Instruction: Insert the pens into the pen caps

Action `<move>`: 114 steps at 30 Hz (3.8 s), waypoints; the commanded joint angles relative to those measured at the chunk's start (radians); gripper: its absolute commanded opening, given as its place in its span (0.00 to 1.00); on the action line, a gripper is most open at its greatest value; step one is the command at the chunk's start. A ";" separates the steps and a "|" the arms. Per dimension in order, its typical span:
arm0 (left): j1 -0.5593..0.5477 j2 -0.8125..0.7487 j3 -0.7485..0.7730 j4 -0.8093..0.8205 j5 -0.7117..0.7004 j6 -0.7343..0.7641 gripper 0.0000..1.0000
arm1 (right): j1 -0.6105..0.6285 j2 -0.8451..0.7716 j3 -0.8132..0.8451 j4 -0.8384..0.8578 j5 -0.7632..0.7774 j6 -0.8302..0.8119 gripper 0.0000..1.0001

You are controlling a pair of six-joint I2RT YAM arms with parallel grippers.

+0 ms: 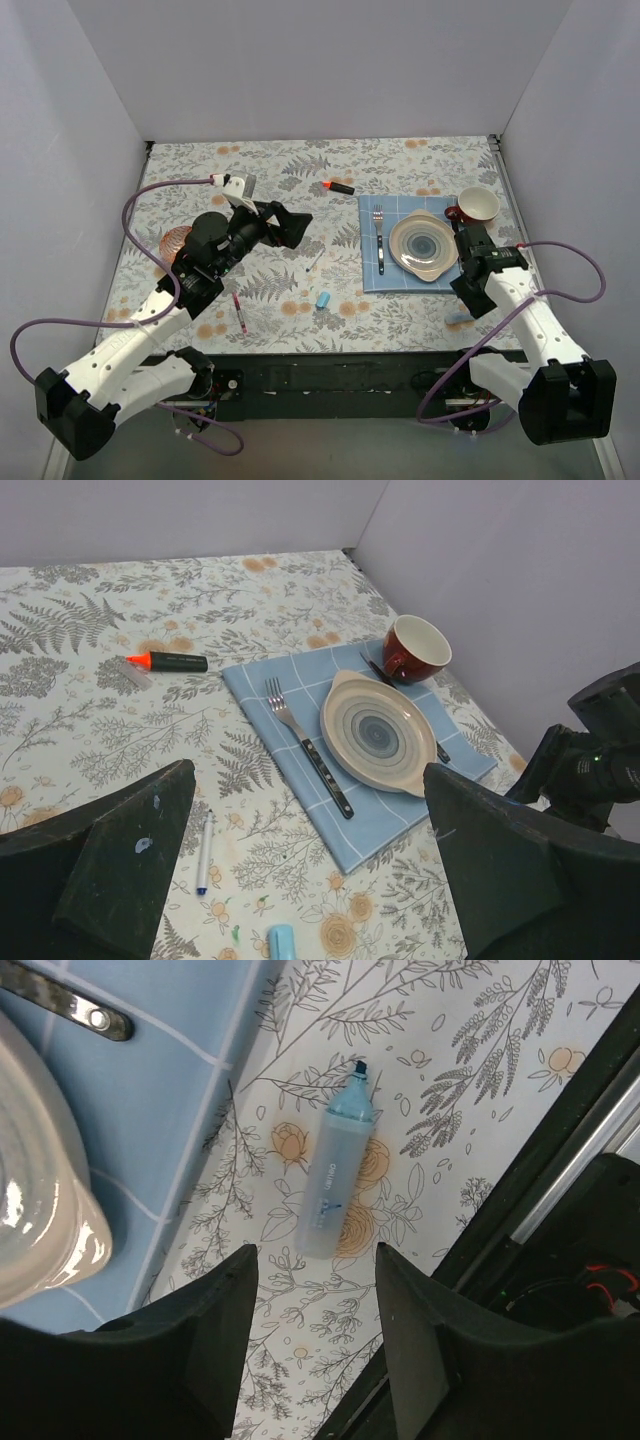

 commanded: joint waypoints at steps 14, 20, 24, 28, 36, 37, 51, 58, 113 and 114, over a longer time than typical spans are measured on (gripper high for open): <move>-0.004 -0.045 -0.004 0.002 0.021 0.016 0.98 | -0.145 0.080 -0.164 0.217 -0.147 -0.030 0.52; -0.007 -0.042 -0.007 0.008 0.034 0.019 0.98 | -0.158 0.105 -0.213 0.278 -0.109 -0.035 0.50; -0.005 -0.043 -0.010 0.012 0.047 0.022 0.98 | -0.158 0.111 -0.230 0.271 -0.083 -0.029 0.48; -0.007 -0.042 -0.010 0.012 0.047 0.027 0.98 | -0.156 0.082 -0.266 0.292 -0.071 -0.024 0.38; -0.010 -0.078 -0.045 0.054 0.082 0.071 0.97 | -0.158 0.004 -0.320 0.367 -0.080 -0.102 0.09; -0.010 -0.082 -0.051 0.058 0.082 0.073 0.96 | -0.158 -0.022 -0.313 0.349 -0.081 -0.113 0.07; -0.010 0.230 0.248 -0.157 0.224 -0.258 0.81 | -0.135 -0.251 -0.038 0.531 -0.547 -0.673 0.01; -0.012 0.404 0.295 -0.075 0.378 -0.356 0.73 | 0.103 -0.269 -0.101 0.859 -0.787 -0.668 0.01; -0.098 0.449 0.151 0.497 0.797 -0.501 0.00 | 0.439 -0.364 -0.414 1.772 -1.051 -0.262 0.29; -0.098 0.455 0.148 0.505 0.803 -0.505 0.00 | 0.438 -0.363 -0.415 1.772 -1.052 -0.263 0.22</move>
